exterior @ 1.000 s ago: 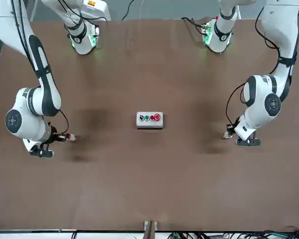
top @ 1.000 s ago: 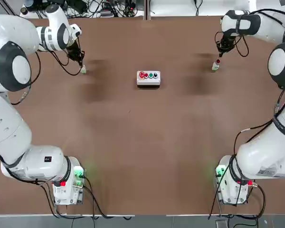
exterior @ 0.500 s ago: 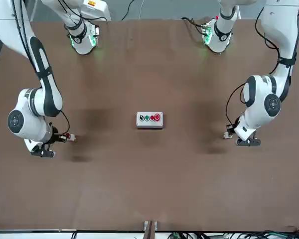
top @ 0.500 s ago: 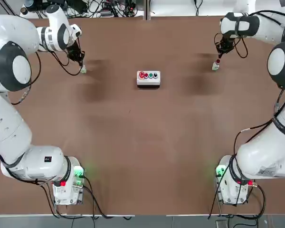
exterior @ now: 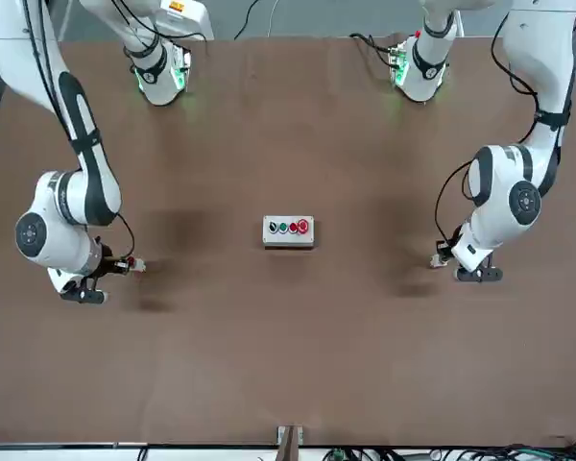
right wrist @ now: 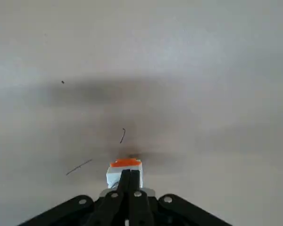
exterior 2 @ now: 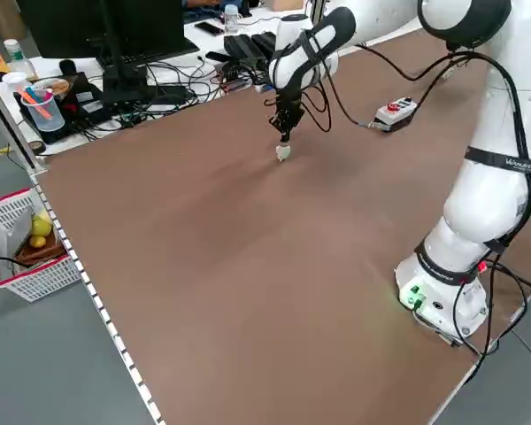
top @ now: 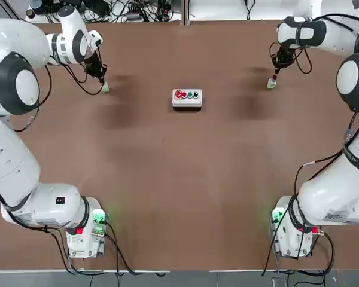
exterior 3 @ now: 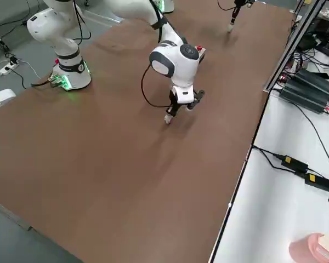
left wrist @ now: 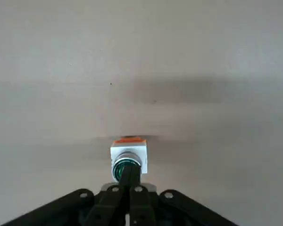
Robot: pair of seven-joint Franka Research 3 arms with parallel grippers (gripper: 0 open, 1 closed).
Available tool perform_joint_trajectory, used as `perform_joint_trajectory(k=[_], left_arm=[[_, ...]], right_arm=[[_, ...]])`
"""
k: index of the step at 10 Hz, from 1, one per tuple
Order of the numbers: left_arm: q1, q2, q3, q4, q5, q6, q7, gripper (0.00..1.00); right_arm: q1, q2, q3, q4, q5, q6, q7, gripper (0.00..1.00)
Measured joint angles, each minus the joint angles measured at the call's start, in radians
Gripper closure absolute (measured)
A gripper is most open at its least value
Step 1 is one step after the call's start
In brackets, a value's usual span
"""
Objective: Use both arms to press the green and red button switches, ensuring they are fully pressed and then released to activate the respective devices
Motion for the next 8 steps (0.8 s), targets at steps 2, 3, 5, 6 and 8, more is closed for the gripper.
perform_joint_trajectory(k=[2,3,5,6,8], left_arm=[[0.001,0.000,0.000,0.002,0.000,0.000,0.000,0.99],[0.001,0.000,0.000,0.004,0.000,0.000,0.000,0.99],[0.001,0.000,0.000,0.009,0.000,-0.007,0.000,0.99],[0.001,0.000,0.000,0.014,0.000,-0.021,0.000,0.99],[0.001,0.000,0.000,0.025,0.000,-0.045,0.000,0.99]], right_arm=[[0.000,0.005,0.000,0.000,0.000,0.003,0.000,0.99],[0.000,0.005,0.000,0.000,0.000,0.003,0.000,0.99],[0.000,0.005,0.000,0.001,0.000,0.003,0.000,0.99],[-0.001,0.005,-0.001,0.003,0.000,0.003,0.000,0.99],[-0.009,0.005,-0.003,0.020,0.000,0.000,0.000,0.99]])
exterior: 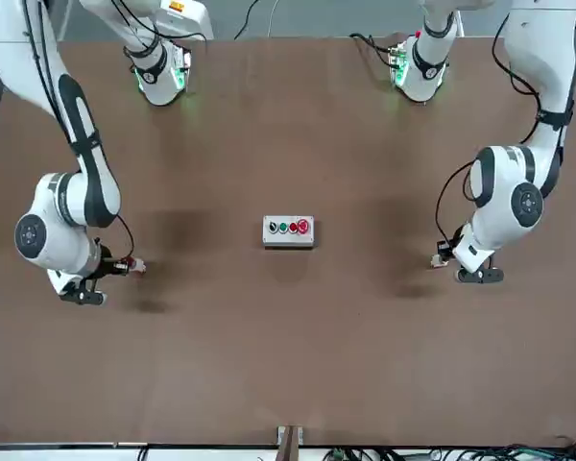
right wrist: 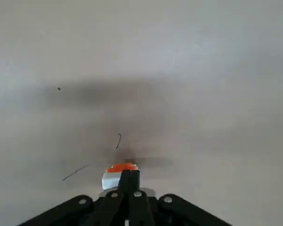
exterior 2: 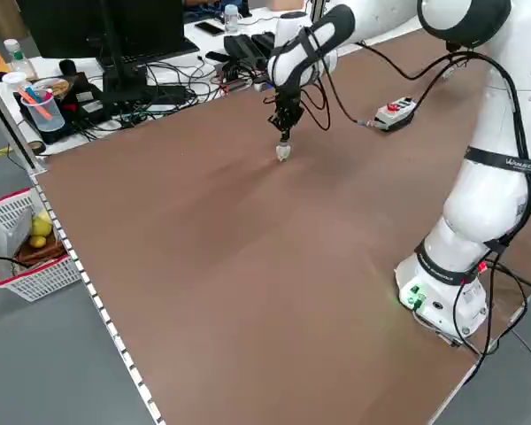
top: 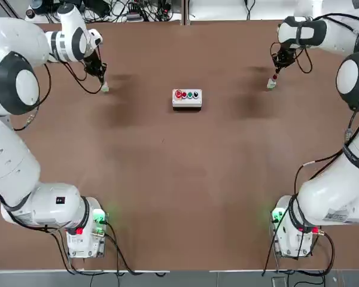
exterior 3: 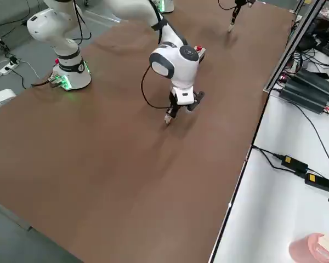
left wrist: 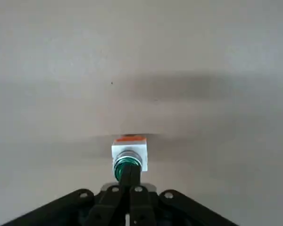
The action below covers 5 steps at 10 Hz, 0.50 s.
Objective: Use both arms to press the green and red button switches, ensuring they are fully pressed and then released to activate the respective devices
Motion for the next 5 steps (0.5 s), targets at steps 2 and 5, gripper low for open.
perform_joint_trajectory(k=[2,5], left_arm=[[0.000,0.000,0.000,0.010,0.000,-0.010,0.000,0.99],[0.001,-0.004,0.000,0.094,0.000,-0.134,-0.003,0.99]], right_arm=[[-0.004,-0.001,0.000,0.029,0.000,-0.033,0.000,0.99],[-0.004,-0.020,0.001,0.059,0.000,-0.127,0.000,0.99]])
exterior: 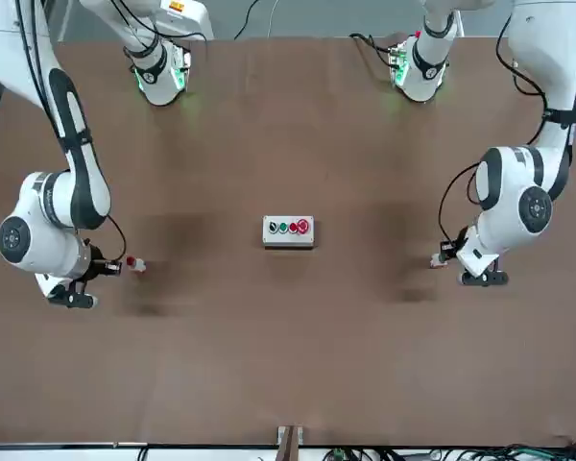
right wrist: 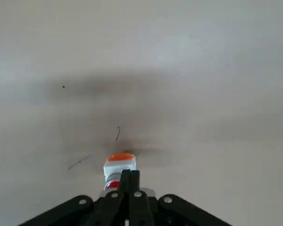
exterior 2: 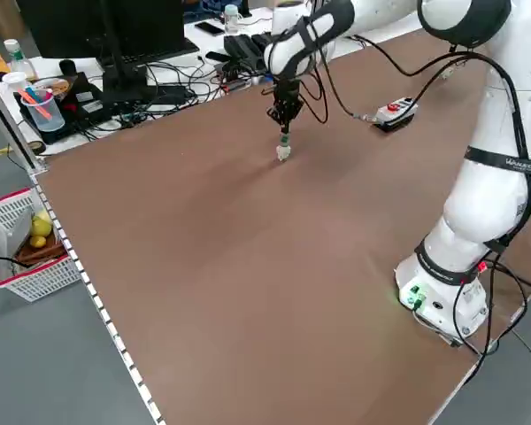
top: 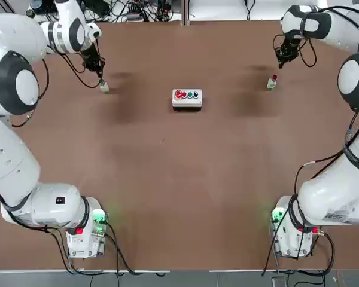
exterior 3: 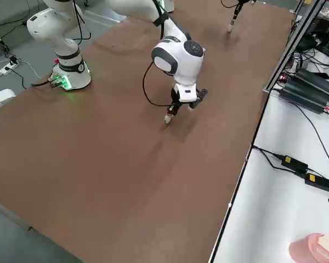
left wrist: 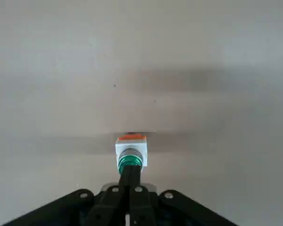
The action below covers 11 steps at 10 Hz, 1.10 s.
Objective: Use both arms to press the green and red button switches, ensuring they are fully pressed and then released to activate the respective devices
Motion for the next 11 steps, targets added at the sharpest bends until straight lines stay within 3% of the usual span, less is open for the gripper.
perform_joint_trajectory(k=[2,4,7,10,11], left_arm=[[0.001,-0.031,0.000,0.066,0.001,-0.083,0.000,0.97],[0.002,-0.094,0.000,0.141,0.001,-0.197,0.001,0.87],[0.002,-0.137,0.000,0.334,0.001,-0.459,-0.010,0.46],[0.002,-0.160,0.000,0.435,0.001,-0.565,-0.012,0.04],[0.003,-0.181,0.000,0.445,0.001,-0.587,-0.012,0.00]], right_arm=[[0.000,-0.003,0.001,-0.001,0.000,-0.010,0.000,0.97],[0.003,-0.008,0.002,-0.002,0.000,-0.010,0.001,0.87],[0.019,-0.091,0.004,-0.042,0.000,-0.030,0.026,0.44],[0.035,-0.236,0.007,-0.066,0.000,-0.157,0.061,0.02],[0.035,-0.283,0.007,-0.069,0.000,-0.201,0.062,0.00]])
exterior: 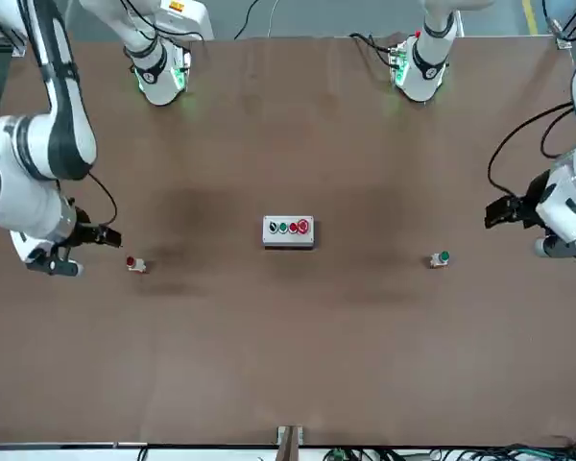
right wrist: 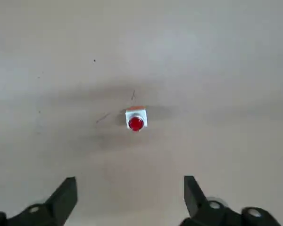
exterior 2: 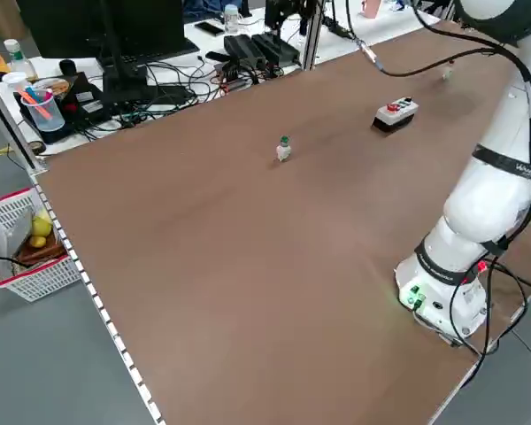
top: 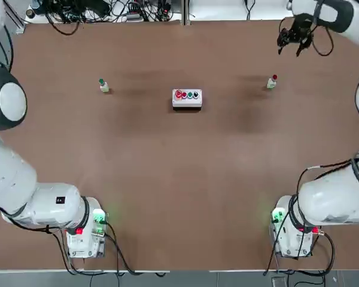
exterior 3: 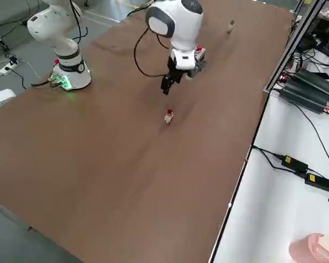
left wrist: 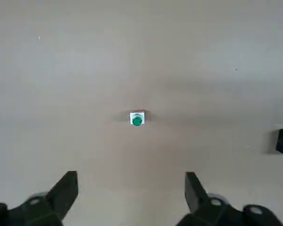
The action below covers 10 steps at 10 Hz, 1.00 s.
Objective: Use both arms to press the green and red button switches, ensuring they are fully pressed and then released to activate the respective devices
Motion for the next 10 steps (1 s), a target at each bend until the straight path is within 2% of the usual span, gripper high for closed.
perform_joint_trajectory(k=[3,5,8,10], left_arm=[[0.001,-0.070,0.001,0.006,0.000,-0.031,0.013,0.00],[0.000,-0.094,-0.002,0.010,0.000,-0.050,0.014,0.00],[0.000,-0.104,-0.001,0.071,0.000,-0.116,0.014,0.00],[0.001,-0.103,0.001,0.073,0.000,-0.118,0.014,0.00]], right_arm=[[0.000,-0.112,0.000,-0.005,0.000,-0.076,-0.001,0.00],[0.000,-0.174,0.001,0.022,-0.002,-0.120,-0.039,0.00],[0.000,-0.209,-0.022,0.135,-0.019,-0.261,-0.097,0.00],[-0.001,-0.213,-0.035,0.153,-0.020,-0.278,-0.135,0.00]])
